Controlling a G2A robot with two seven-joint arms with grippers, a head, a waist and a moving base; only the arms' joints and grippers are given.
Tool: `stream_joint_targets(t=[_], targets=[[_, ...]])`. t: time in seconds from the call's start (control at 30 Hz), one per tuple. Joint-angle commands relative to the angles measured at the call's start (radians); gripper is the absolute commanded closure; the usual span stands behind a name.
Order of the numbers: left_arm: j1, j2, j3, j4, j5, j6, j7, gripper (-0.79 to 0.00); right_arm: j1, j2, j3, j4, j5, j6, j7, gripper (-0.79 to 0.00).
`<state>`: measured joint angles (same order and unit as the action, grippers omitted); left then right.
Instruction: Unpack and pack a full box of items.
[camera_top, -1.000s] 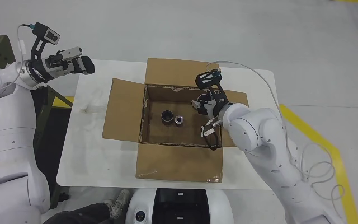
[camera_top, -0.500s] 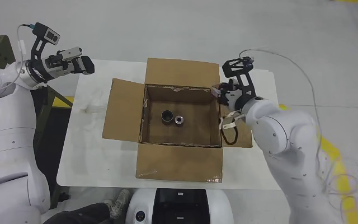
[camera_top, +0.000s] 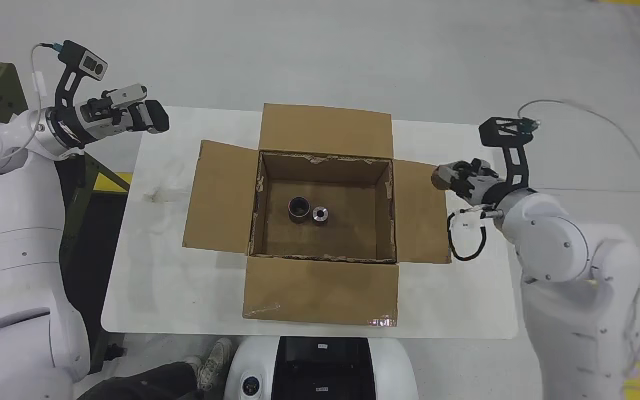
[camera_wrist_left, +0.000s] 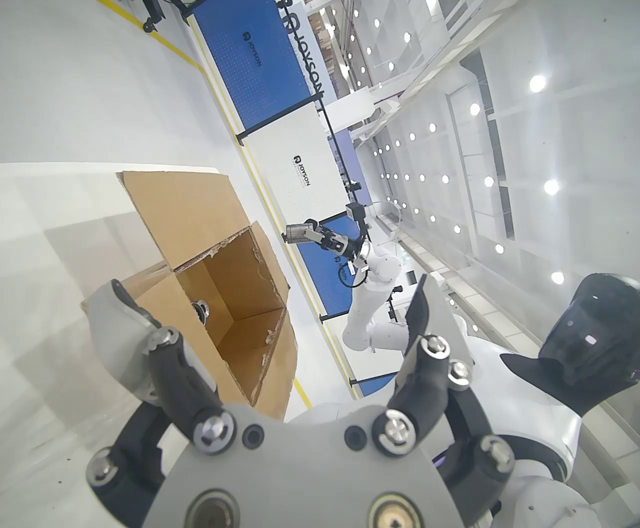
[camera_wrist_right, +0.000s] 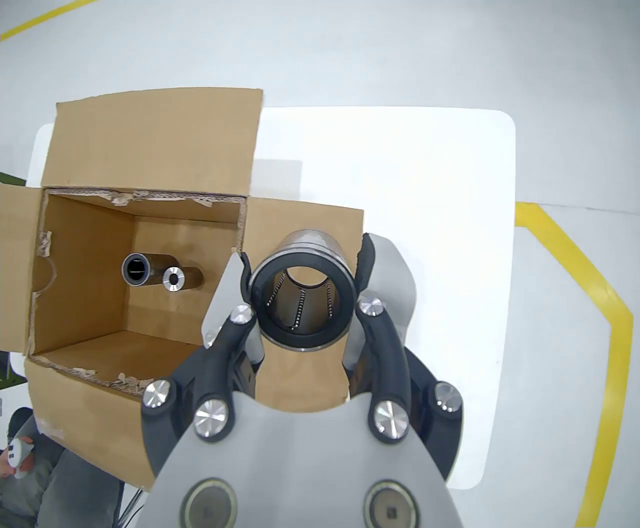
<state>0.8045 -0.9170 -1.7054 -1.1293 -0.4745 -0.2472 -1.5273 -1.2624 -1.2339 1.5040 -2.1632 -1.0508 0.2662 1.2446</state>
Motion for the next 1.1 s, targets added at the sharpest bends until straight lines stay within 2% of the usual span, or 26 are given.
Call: stream_joint_targets(t=[0.0, 0.47, 1.07], targets=[[0.0, 0.0, 0.0, 0.0, 0.0, 0.0, 0.0, -0.785, -0.018, 0.002, 0.027, 0.001, -0.003, 0.001, -0.009, 0.0], [0.0, 0.0, 0.0, 0.0, 0.0, 0.0, 0.0, -0.785, -0.114, 0.015, 0.17, 0.115, 0.091, -0.036, -0.06, 0.0], [0.0, 0.0, 0.0, 0.0, 0.0, 0.0, 0.0, -0.785, -0.192, 0.029, 0.192, 0.211, 0.031, -0.019, -0.053, 0.0]])
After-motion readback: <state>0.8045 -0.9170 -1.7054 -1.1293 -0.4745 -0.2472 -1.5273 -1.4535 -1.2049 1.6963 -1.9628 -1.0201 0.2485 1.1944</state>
